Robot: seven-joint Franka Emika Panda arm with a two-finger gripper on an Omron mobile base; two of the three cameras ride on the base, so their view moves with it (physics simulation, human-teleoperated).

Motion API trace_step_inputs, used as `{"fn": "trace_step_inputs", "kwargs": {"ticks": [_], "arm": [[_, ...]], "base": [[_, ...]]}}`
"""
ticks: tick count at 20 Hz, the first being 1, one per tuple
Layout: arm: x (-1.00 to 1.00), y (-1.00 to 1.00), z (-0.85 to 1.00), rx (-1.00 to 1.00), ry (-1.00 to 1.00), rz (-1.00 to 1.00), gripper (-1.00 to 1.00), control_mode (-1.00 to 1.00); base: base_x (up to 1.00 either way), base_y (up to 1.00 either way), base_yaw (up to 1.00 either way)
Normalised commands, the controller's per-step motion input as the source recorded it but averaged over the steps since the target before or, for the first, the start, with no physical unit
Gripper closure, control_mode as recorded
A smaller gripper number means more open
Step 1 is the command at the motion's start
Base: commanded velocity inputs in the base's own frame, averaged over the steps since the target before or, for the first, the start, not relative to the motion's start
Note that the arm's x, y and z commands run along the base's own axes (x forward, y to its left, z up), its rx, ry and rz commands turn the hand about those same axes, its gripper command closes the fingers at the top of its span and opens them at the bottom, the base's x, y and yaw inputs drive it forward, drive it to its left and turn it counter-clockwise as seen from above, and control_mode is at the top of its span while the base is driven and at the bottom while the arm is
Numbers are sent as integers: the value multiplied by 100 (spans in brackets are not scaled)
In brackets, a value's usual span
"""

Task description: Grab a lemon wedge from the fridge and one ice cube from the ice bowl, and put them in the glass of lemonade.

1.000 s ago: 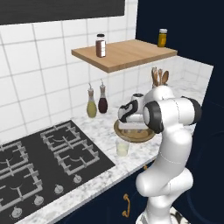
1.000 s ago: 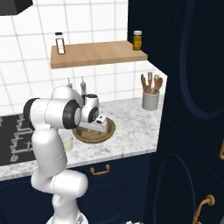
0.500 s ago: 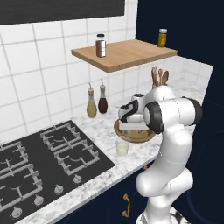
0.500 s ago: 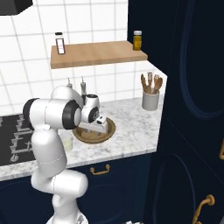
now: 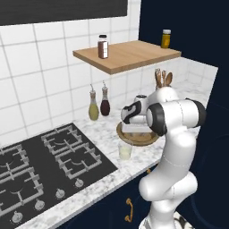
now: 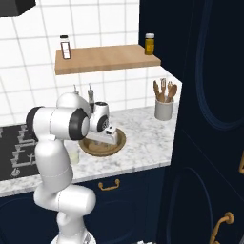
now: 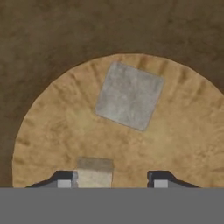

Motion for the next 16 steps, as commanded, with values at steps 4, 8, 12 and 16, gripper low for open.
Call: {"fn": "trace_step_inputs", "kwargs": {"ticks": [4,8,12,16], "arm": [[-1,0,0,0,4,0,100,-100],[0,0,0,0,6,0,100,-100],[-23,0,30,0,0,0,100,-100],[-84,0,91,0,0,2,100,-100]], "base": [[0,0,0],[0,0,0],[0,0,0],[0,0,0]]}}
